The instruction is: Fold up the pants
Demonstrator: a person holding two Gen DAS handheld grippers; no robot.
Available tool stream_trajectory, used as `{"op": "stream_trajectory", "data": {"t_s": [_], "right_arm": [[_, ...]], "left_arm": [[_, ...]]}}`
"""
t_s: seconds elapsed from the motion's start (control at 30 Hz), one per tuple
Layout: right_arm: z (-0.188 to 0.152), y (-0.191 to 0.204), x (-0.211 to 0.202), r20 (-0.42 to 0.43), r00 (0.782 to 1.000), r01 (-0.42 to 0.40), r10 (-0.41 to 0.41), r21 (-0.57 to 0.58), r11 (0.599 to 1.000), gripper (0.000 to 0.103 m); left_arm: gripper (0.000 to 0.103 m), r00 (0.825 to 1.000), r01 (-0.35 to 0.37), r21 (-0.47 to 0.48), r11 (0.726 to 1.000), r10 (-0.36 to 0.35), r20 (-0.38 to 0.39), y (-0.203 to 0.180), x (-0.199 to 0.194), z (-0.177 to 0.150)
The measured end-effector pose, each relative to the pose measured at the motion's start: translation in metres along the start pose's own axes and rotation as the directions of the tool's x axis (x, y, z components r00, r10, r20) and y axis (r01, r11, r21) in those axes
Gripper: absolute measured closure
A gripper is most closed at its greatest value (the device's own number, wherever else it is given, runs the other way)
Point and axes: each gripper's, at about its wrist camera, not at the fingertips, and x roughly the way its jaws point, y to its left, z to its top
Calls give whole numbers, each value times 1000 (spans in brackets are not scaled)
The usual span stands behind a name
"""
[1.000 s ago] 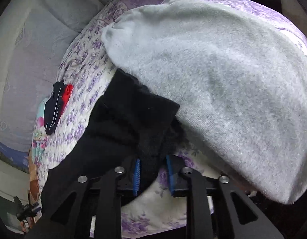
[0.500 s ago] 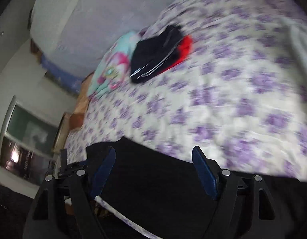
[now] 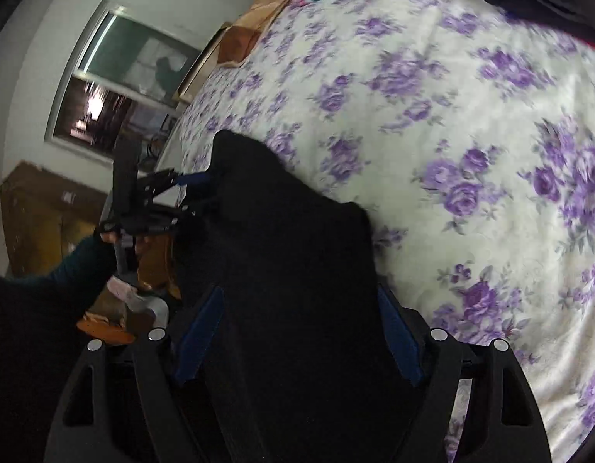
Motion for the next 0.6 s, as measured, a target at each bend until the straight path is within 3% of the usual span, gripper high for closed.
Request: {"op": "stream_trajectory", "data": {"t_s": [0.1,0.2,0.33,0.43,0.5,0.6], "right_arm": [[0,25,5,-38,999,-38,34,-125,991,20],[2,25,18,-93,994,-71,57,-145,987,20],[12,2,26,-79,995,-60,53,-84,995,20],[21,-22,28,-44,986,-158,159,42,987,20],[26,-30,34,-32,968,-244,249,121,962,20],[37,-36,41,18,956,-290,293,197,937,19]], "left_arm": [[26,1000,-16,-4,1000,16,-6,-3,3,2],[25,1000,-24,-12,1000,24,-14,-5,5,4],[24,999,-32,-21,999,32,-24,-5,5,6],[24,999,-37,-28,999,36,-26,-5,5,6],[24,999,-39,-34,999,38,-27,-6,5,7],[23,999,-40,-42,998,39,-27,-6,5,7]]}}
